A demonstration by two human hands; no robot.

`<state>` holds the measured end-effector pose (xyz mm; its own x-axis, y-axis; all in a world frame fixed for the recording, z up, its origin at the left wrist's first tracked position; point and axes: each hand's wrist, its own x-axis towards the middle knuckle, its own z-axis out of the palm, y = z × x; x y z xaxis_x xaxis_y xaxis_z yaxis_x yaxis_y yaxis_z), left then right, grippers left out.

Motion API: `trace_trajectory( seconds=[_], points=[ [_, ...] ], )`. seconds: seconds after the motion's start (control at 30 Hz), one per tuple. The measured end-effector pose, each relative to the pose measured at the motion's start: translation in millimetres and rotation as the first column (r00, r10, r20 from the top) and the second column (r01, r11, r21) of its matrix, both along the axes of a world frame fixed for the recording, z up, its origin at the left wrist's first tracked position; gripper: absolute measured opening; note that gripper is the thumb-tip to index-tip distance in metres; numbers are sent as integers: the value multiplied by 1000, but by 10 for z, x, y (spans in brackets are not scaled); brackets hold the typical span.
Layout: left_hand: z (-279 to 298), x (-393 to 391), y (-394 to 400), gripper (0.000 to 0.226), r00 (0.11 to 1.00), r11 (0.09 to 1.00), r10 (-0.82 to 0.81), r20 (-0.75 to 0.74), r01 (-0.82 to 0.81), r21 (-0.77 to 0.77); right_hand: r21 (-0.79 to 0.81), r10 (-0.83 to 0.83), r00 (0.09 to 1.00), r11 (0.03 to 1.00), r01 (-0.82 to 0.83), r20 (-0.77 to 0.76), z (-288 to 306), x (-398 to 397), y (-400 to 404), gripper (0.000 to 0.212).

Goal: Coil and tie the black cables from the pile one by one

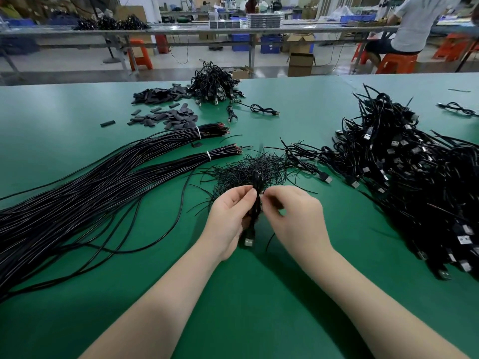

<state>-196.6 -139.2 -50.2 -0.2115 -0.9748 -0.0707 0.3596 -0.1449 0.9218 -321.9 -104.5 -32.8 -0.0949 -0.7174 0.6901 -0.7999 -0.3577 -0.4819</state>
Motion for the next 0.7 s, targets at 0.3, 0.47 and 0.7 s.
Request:
trace_trajectory(
  seconds=[0.3, 0.47, 0.7],
  points=[
    [43, 23, 14, 34, 998, 998, -55, 22, 55, -2, -207, -23, 933, 977, -55, -358, -104, -44, -27, 15],
    [45, 52, 26, 23, 991, 989, -136, 4, 136, -53, -31, 119, 989, 992, -122, -88, -61, -58, -32, 16],
    [56, 101, -20, 16, 973, 977, -210, -95, 211, 7, 3, 210, 975, 978, -211, 73, -45, -105, -56, 13]
  ],
)
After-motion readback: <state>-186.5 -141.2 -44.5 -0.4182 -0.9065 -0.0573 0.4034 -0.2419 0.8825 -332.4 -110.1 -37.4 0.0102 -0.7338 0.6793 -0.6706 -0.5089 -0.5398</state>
